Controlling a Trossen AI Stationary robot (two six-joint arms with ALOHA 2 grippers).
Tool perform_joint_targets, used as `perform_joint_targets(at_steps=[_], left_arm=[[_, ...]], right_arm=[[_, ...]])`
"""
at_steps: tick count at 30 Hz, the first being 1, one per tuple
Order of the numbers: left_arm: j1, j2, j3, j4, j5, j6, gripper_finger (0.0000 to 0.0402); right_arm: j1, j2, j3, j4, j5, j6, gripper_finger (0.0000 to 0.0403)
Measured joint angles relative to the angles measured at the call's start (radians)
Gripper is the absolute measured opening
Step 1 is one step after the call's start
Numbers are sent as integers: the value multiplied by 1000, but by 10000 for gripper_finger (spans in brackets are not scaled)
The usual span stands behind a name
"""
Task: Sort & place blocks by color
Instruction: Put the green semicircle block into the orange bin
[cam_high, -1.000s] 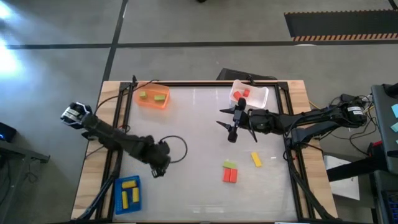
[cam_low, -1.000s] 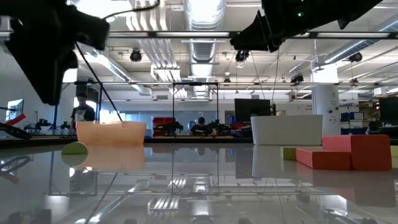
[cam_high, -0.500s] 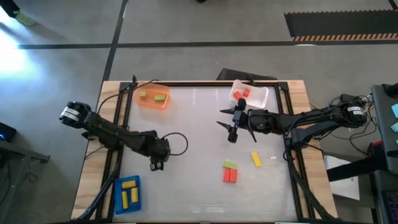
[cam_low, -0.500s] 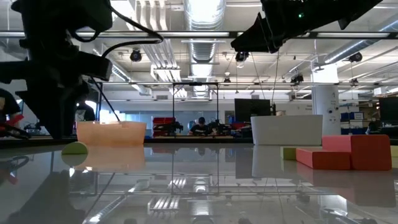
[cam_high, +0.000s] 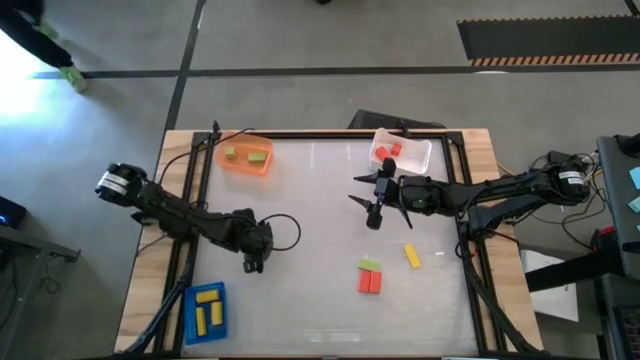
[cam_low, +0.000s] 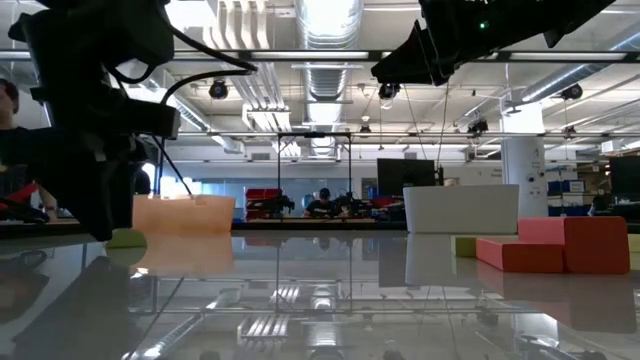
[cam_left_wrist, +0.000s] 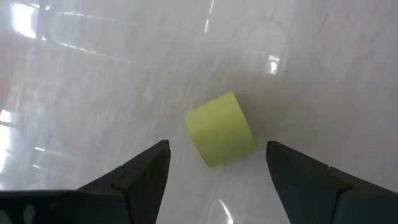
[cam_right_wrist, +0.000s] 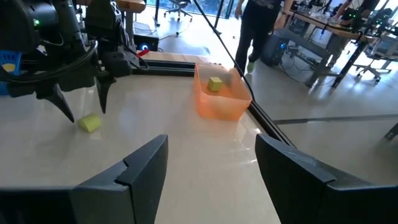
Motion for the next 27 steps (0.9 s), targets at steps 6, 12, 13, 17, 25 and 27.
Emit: perform_joint_targets(at_steps=[6, 12, 13, 17, 25, 27], left_arm=[[0, 0, -5, 33, 0, -52, 249], [0, 0, -50, 100, -1, -211, 249], [0, 0, -55, 102, -1, -238, 248], [0, -2, -59, 103, 0, -311, 248], [0, 1, -60, 116, -2, -316, 247], [0, 1, -60, 117, -6, -316, 240]], right_arm=[[0, 0, 0, 0, 0, -2, 233], [-3, 0, 0, 1, 0, -4, 233], [-4, 0, 0, 1, 0, -4, 233], [-6, 0, 0, 0, 0, -5, 233], [-6, 0, -1, -8, 0, -3, 233], [-6, 0, -1, -7, 0, -3, 233]])
